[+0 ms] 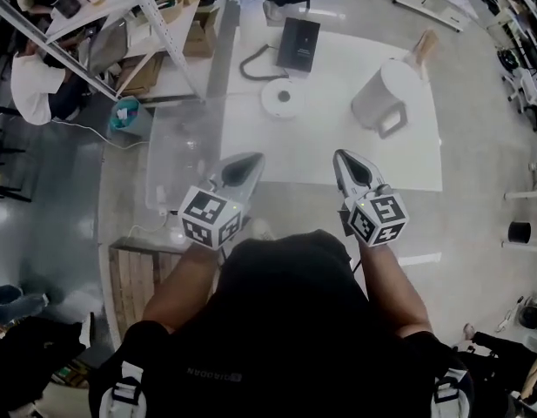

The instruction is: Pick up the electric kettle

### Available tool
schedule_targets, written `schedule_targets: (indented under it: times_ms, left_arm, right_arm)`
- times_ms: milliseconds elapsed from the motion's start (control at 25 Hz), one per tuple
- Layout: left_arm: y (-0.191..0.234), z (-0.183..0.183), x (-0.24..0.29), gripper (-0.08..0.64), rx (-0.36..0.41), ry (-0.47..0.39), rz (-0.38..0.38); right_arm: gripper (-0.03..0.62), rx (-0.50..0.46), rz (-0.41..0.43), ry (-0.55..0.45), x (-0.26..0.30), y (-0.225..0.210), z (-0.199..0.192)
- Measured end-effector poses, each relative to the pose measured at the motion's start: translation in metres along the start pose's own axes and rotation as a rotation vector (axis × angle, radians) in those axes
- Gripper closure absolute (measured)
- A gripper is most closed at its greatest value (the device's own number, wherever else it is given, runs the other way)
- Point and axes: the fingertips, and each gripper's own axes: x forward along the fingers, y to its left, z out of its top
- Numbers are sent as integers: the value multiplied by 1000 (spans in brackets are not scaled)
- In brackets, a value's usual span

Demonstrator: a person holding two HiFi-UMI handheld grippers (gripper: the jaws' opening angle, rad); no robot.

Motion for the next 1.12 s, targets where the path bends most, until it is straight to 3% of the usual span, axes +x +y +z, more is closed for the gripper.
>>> schedule_targets:
  times_ms: [800, 1120]
  left_arm:
    - [-126, -1, 41, 557, 8, -8, -23]
    - [-167, -7, 39, 557, -48, -21, 2]
  right_arm:
    - [588, -1, 43, -18, -115, -33, -11]
    - [588, -6, 77, -32, -157, -41, -19]
